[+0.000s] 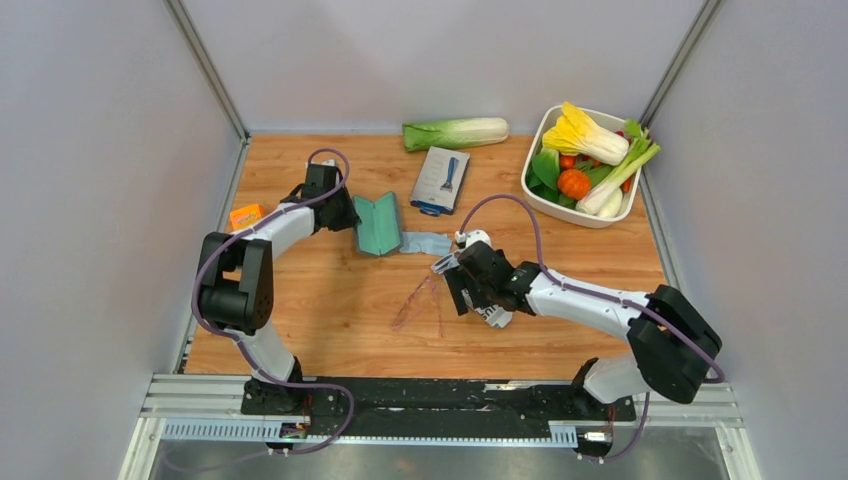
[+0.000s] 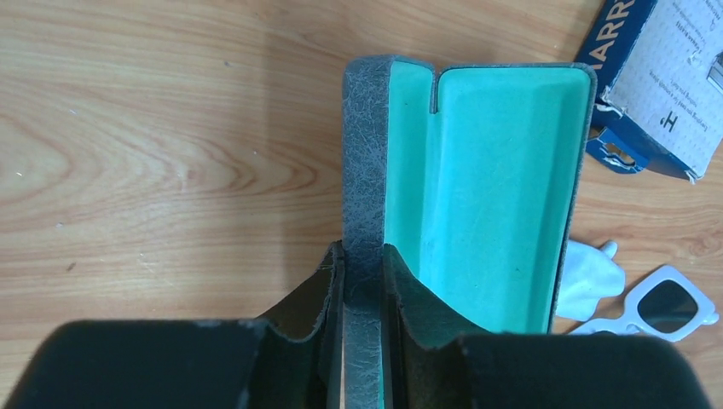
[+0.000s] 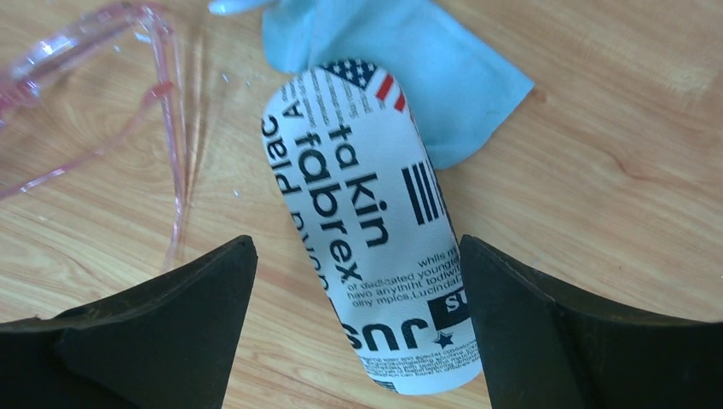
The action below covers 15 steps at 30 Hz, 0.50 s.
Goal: Organize the sunglasses
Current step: Pick up the sunglasses case from the center of the board, then move the sunglasses case at the center of the board.
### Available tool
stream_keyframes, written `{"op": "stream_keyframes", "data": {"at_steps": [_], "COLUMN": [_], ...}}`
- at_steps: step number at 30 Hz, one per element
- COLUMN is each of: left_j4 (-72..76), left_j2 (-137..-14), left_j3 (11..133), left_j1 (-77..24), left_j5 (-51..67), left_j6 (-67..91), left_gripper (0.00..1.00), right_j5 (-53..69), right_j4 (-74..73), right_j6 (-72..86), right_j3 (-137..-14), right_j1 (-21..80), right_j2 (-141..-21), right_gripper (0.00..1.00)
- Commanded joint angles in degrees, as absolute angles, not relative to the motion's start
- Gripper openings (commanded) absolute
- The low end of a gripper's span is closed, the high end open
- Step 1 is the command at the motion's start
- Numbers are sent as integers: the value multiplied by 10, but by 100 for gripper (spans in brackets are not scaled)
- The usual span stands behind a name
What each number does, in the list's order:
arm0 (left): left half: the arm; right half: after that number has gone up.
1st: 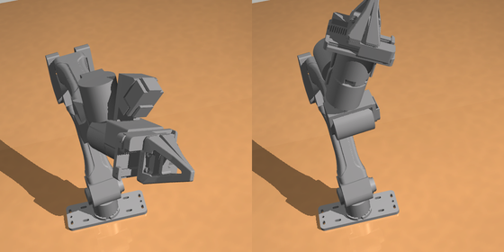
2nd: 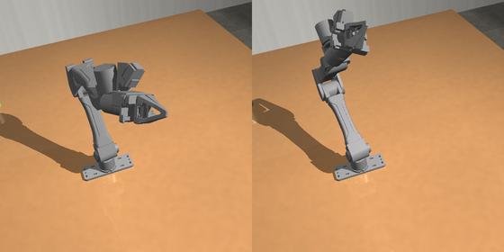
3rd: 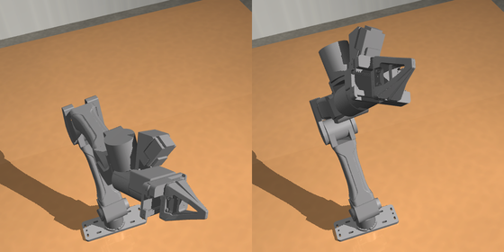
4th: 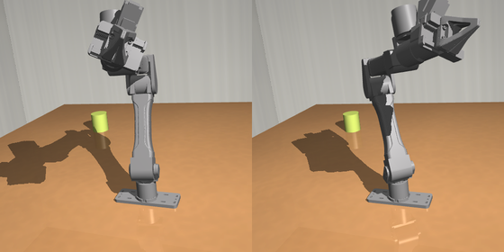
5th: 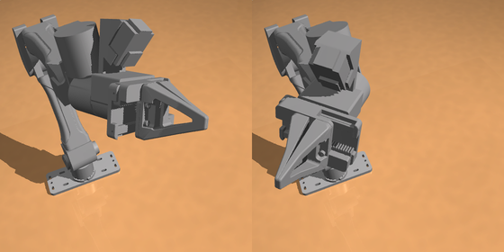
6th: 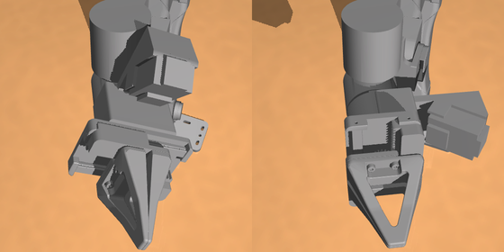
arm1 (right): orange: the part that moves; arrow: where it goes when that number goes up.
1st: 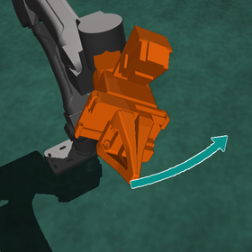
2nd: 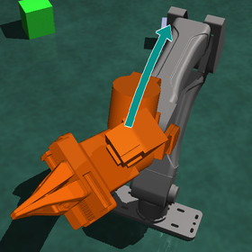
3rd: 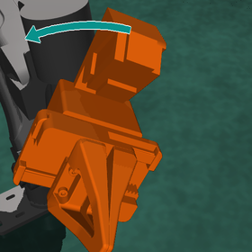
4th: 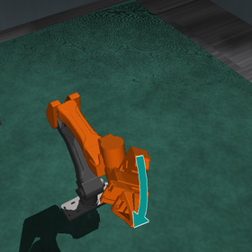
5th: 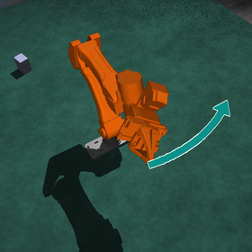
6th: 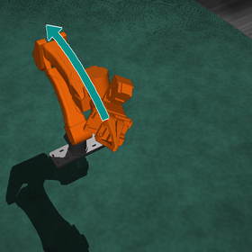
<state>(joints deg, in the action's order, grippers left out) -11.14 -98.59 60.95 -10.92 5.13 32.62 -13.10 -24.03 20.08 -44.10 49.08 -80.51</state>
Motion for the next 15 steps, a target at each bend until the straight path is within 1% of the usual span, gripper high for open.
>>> {"op": "stream_keyframes", "data": {"at_steps": [1, 5, 7, 10, 13, 15], "left_j4": [-158, -222, -258, -283, -296, -301], "left_j2": [-966, -943, -929, -891, -854, -827], "left_j3": [656, 678, 687, 670, 643, 622], "left_j1": [-111, -110, -111, -110, -112, -111], "left_j5": [33, 4, 1, -14, -15, -11], "left_j6": [278, 244, 232, 228, 229, 231], "left_gripper": [18, 18, 18, 18, 18, 18], "right_j5": [-157, -169, -177, -193, -206, -215], "right_j4": [-240, -234, -229, -228, -235, -241], "right_j6": [185, 198, 207, 213, 215, 220], "right_j3": [-481, -485, -486, -491, -497, -496], "right_j1": [495, 494, 494, 494, 493, 484], "right_j2": [-823, -859, -874, -896, -904, -892], "right_gripper": [93, 94, 92, 83, 67, 63]}}
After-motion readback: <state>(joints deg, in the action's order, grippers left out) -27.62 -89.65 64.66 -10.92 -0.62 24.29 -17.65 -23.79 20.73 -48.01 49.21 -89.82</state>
